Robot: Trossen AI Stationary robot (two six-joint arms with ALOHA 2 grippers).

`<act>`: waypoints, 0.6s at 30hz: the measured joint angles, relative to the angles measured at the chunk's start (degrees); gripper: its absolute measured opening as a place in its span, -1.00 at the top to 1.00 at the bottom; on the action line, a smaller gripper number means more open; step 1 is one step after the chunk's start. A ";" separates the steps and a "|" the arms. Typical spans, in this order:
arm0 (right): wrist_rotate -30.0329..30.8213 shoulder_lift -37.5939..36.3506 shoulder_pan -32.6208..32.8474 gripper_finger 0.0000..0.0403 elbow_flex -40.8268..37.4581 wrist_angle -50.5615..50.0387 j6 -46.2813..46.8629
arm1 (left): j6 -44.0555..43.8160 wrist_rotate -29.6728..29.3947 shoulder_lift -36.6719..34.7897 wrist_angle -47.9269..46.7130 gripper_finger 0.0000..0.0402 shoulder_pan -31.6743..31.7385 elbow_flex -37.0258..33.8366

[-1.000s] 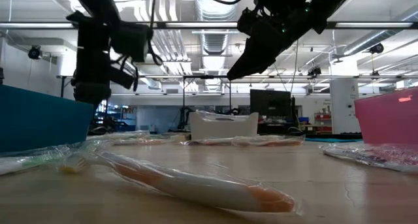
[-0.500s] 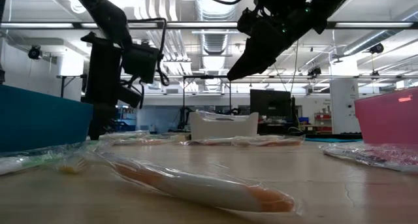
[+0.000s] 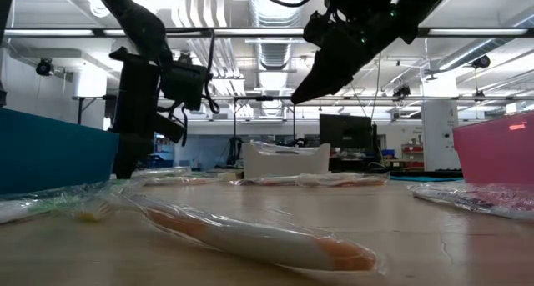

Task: Pick & Place Toothbrushes
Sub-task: Put the green toothbrush into the pink bin

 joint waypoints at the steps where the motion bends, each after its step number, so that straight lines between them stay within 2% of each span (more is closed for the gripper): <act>1: 0.00 0.00 -0.02 0.31 -0.02 -0.08 -0.02 | 0.44 0.18 -0.04 0.14 0.41 0.00 0.00; 11: 0.00 0.00 -0.02 0.48 -0.04 -0.21 -0.04 | 1.49 0.69 -0.58 0.43 0.88 -0.02 -0.11; 14: 0.00 0.00 0.00 0.54 -0.04 -0.27 -0.08 | 1.55 0.65 -1.86 -0.32 0.94 -0.02 -0.29; 18: 0.02 0.00 -0.02 0.61 -0.13 -0.26 -0.48 | 1.51 -0.16 -4.53 -3.27 0.91 0.00 -0.04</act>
